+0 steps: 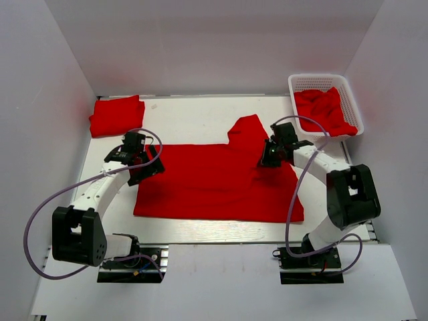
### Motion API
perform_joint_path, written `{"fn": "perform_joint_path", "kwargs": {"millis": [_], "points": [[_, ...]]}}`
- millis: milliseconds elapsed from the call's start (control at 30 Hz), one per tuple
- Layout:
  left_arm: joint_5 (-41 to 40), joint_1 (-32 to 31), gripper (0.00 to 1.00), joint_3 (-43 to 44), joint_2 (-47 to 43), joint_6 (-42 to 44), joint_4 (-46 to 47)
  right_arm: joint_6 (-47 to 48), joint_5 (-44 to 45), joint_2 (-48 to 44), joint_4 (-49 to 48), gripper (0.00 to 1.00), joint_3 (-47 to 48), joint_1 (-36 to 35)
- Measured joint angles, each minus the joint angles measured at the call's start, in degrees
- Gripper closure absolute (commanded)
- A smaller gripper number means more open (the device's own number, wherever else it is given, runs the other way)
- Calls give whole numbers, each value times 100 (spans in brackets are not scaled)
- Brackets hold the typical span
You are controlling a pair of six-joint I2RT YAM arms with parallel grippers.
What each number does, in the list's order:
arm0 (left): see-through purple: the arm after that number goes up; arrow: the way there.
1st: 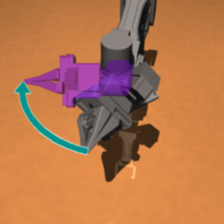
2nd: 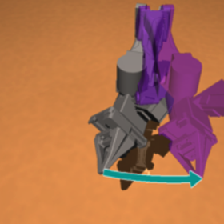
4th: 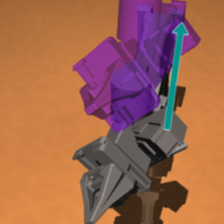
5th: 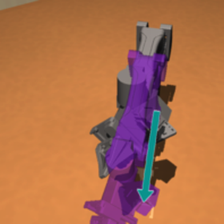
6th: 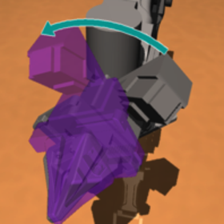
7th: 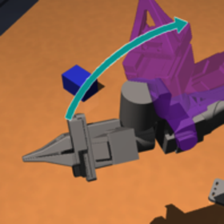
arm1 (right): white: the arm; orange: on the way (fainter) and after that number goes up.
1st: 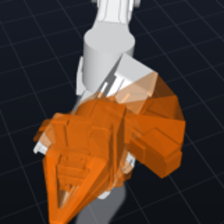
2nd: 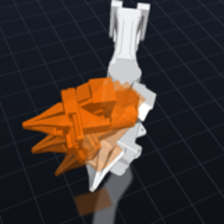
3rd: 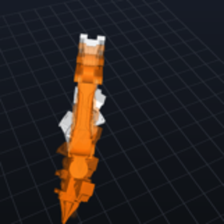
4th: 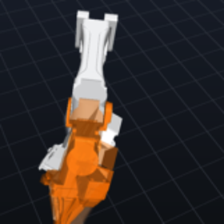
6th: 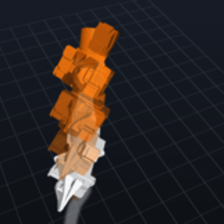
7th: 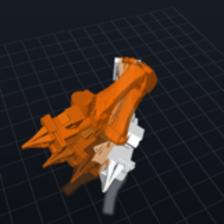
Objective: Fold and stack the t-shirts
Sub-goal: Fold the flattened tshirt in 1/3 of the way
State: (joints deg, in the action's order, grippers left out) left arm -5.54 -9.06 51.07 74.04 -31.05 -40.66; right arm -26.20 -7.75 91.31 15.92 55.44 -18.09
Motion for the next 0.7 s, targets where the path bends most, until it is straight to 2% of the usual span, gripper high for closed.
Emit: {"fn": "perform_joint_path", "kwargs": {"millis": [700], "points": [[-111,0,0,164,68,0,-22,286,-498,938,37,100,726,-46]]}}
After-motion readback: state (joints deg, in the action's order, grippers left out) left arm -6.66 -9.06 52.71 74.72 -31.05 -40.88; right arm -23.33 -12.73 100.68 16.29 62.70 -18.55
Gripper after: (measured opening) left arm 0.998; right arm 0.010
